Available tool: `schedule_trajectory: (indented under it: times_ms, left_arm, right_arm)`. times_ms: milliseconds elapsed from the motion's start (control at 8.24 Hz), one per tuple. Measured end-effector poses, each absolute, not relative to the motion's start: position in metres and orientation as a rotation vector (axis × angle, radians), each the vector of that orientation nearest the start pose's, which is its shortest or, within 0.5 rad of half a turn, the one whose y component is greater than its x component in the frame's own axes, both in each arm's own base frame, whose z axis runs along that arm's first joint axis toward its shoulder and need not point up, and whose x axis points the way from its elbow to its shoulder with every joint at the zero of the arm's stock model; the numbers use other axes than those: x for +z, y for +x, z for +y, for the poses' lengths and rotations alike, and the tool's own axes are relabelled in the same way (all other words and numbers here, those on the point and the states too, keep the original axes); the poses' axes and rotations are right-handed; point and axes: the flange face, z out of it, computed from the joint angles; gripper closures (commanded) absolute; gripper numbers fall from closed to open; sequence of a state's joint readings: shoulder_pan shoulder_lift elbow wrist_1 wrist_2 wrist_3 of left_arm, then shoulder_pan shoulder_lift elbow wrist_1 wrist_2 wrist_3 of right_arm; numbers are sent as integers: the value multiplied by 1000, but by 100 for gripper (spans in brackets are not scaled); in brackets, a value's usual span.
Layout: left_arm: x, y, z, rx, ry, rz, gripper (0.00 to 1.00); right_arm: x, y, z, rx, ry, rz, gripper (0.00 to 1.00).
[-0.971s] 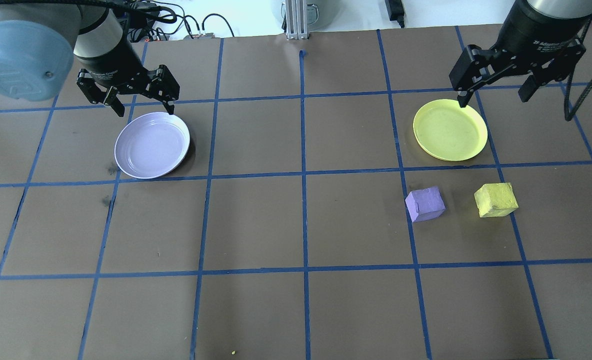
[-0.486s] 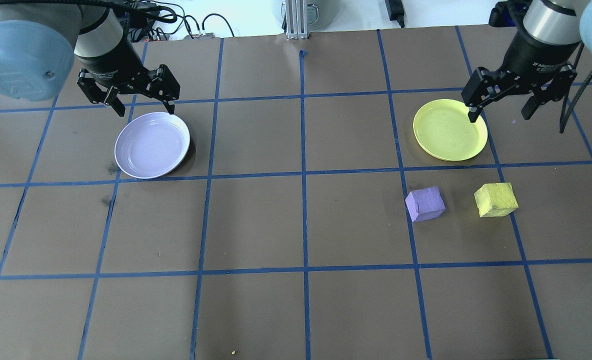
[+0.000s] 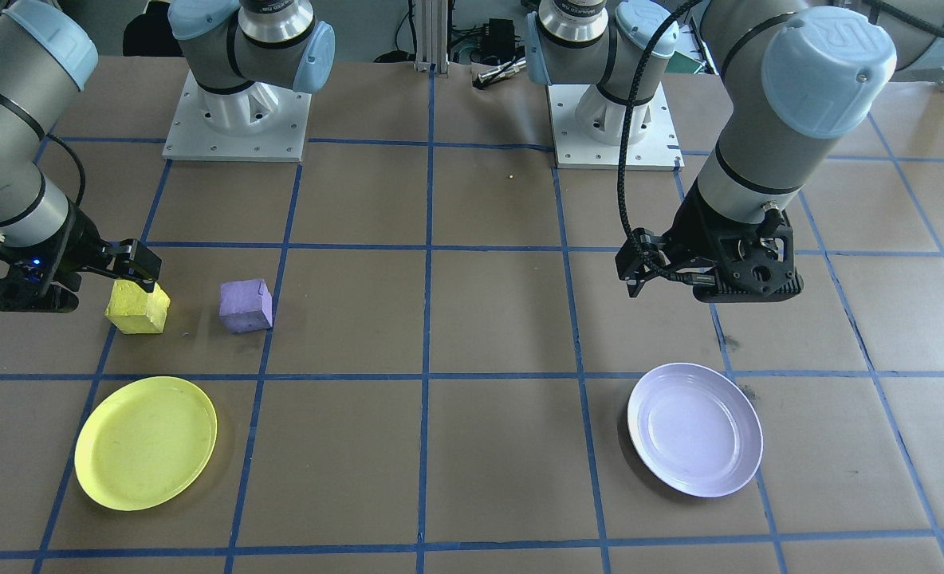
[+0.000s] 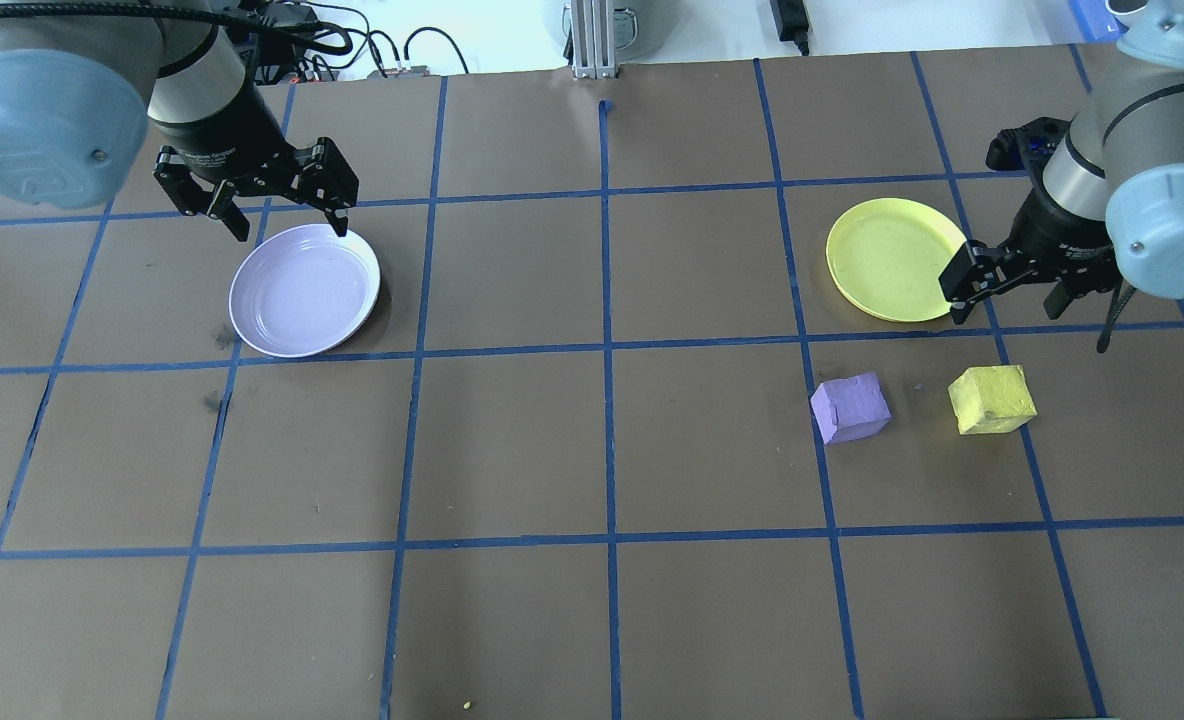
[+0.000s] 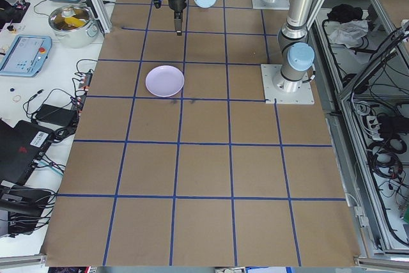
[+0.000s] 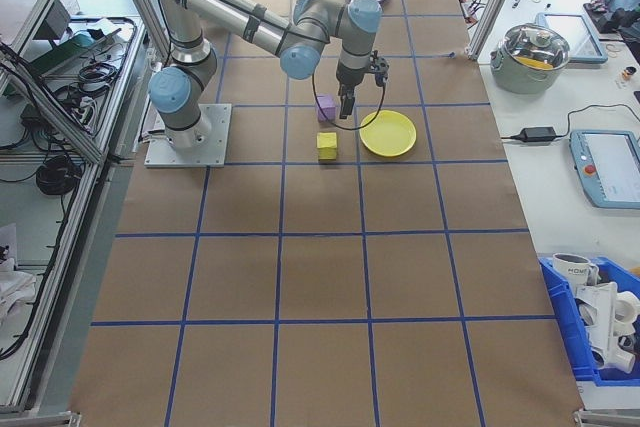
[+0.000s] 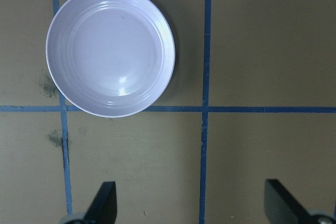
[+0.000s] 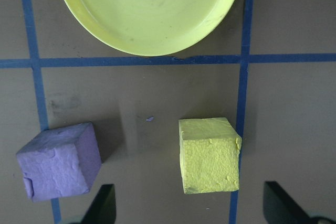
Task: Sort blocks by color into plates
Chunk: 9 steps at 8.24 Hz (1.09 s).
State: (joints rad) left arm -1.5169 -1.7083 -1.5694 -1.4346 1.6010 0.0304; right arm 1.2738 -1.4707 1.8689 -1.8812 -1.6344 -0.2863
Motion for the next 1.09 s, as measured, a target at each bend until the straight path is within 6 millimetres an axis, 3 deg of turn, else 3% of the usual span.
schedule_trajectory:
  times_ms: [364, 1093]
  left_arm:
    - [429, -98, -552, 5, -35, 3109, 0]
    - [427, -98, -554, -5, -32, 3107, 0]
  right_arm:
    - [287, -51, -510, 256, 74, 3170, 0]
    - [242, -58, -515, 378, 83, 3128, 0]
